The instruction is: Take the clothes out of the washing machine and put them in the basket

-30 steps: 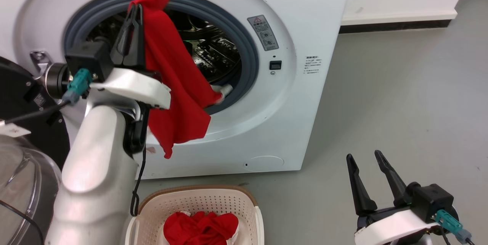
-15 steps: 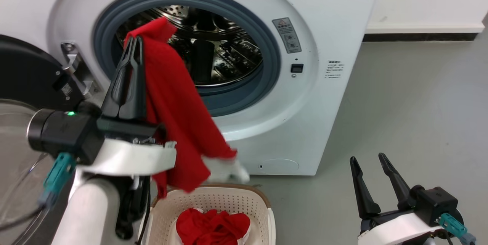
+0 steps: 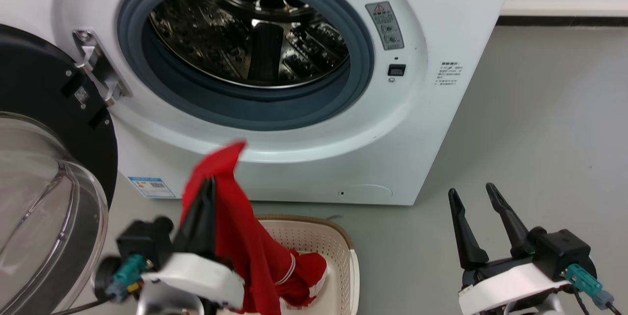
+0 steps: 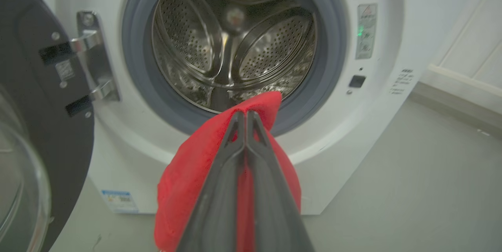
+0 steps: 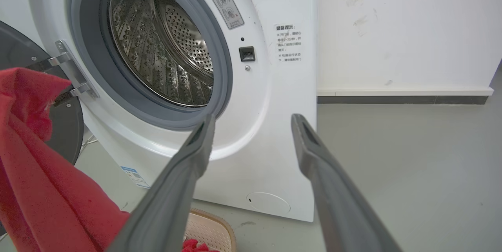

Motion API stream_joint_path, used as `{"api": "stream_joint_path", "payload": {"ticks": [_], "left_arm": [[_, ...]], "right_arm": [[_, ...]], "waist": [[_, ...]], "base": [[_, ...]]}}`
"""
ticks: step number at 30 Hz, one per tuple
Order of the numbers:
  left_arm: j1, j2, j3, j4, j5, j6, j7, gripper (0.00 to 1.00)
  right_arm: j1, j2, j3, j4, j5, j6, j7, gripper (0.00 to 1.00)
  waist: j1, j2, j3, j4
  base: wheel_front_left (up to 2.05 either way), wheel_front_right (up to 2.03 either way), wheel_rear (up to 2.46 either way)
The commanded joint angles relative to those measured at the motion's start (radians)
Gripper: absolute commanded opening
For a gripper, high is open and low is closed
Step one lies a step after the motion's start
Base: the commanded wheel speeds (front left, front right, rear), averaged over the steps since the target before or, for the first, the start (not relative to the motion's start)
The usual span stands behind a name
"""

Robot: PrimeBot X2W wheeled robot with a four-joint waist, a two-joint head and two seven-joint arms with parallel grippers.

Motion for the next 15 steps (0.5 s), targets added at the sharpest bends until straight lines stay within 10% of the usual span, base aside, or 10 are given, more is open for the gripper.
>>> {"api": "stream_joint_path", "payload": {"ticks": [1, 15], "left_arm": [[0.024, -0.011, -0.005, 0.054, -0.016, -0.007, -0.015, 0.0], [-0.116, -0.103, -0.031, 0.797, -0.095, -0.091, -0.184, 0.0]], "right_arm": [[-0.02, 0.0, 0.002, -0.004, -0.008, -0.001, -0.002, 1.0], [-0.106, 0.0, 0.021, -0.027, -0.032, -0.001, 0.004, 1.0]], "waist": [[0.0, 0.0, 0.024, -0.002], [0.0, 0.0, 0.208, -0.017]], "base": [[0.0, 0.0, 0.0], [0.0, 0.0, 0.0]]}}
